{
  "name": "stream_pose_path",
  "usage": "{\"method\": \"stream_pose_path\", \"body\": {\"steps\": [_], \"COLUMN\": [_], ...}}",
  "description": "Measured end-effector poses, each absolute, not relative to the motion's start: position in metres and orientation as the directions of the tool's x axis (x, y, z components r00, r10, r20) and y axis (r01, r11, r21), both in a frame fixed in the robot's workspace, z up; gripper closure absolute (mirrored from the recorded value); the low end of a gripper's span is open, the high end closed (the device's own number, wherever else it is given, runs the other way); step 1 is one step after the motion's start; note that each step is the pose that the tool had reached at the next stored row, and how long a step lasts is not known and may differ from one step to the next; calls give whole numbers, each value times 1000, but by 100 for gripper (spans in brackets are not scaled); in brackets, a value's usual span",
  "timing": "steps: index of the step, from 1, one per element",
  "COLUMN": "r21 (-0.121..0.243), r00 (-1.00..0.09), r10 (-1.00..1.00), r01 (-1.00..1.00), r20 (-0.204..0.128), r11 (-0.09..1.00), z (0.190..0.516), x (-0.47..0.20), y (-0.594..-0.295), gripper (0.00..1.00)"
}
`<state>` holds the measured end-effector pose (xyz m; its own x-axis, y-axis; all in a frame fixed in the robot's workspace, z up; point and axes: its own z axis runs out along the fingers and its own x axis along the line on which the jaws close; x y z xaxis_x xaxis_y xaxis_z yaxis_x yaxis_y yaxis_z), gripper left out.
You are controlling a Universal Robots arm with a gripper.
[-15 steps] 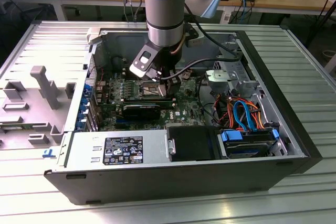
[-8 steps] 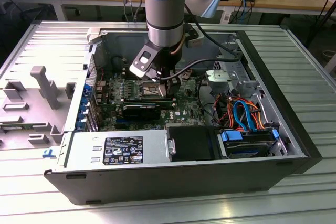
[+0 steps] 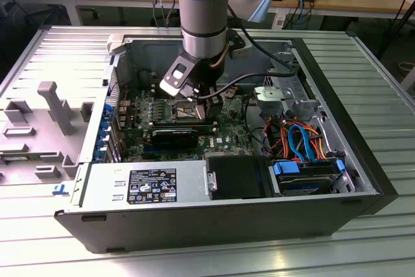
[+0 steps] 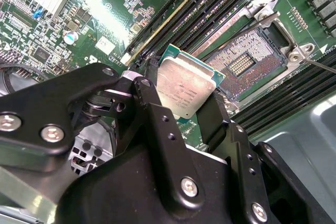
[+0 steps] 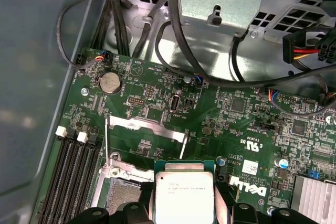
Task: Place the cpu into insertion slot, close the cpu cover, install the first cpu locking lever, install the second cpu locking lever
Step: 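Place the cpu into insertion slot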
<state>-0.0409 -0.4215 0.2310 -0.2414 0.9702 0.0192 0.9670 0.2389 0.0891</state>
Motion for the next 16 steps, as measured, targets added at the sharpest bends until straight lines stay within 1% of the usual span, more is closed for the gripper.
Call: {"method": "stream_pose_path", "body": {"steps": [16], "r21": [89], "r00": [-230], "r10": [973], "r01": [970], "r20": [19], "r11": [227], "z": [229], "x": [-41], "y": [-421], "gripper": [46]}}
